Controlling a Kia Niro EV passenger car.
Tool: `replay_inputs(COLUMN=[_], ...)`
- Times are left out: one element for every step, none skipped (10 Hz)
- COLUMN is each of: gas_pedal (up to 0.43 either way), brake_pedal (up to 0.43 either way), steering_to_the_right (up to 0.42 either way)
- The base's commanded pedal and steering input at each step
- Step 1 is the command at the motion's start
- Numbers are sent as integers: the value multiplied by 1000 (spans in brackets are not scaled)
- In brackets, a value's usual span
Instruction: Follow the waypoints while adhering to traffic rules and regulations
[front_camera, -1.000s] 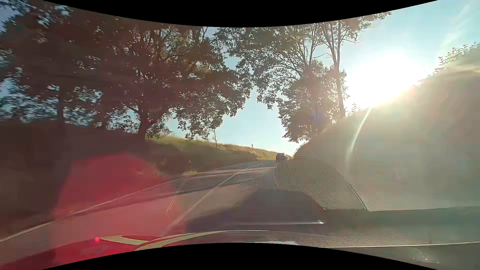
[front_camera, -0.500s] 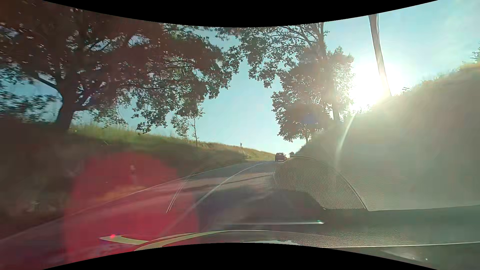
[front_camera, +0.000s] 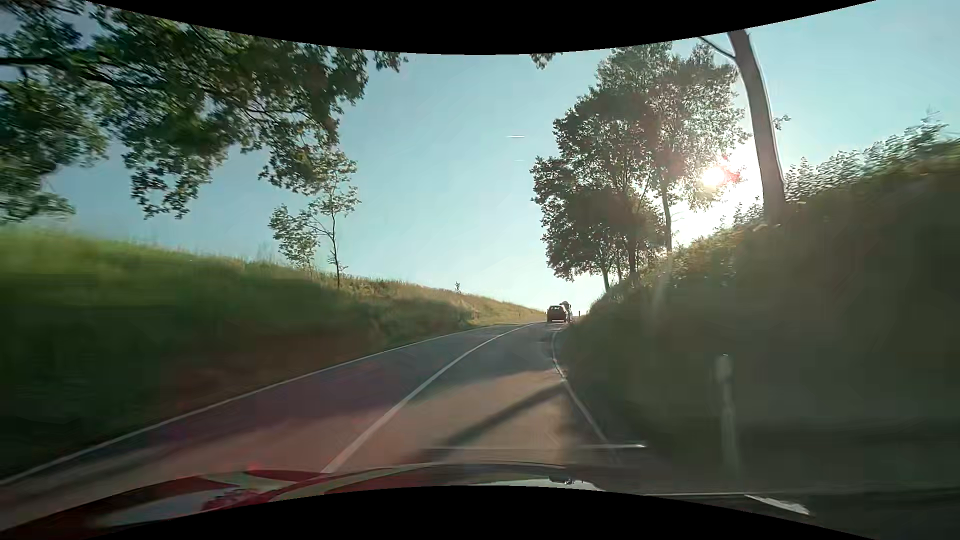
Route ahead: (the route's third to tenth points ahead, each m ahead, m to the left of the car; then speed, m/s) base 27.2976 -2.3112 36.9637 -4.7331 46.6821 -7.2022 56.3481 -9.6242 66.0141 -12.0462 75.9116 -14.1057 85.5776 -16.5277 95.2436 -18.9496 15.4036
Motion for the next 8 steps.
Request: replay_inputs(gas_pedal=[299,299,299,299,299,299,299,299], brake_pedal=[0,0,0,0,0,0,0,0], steering_to_the_right=[47,46,43,40,37,33,31,30])
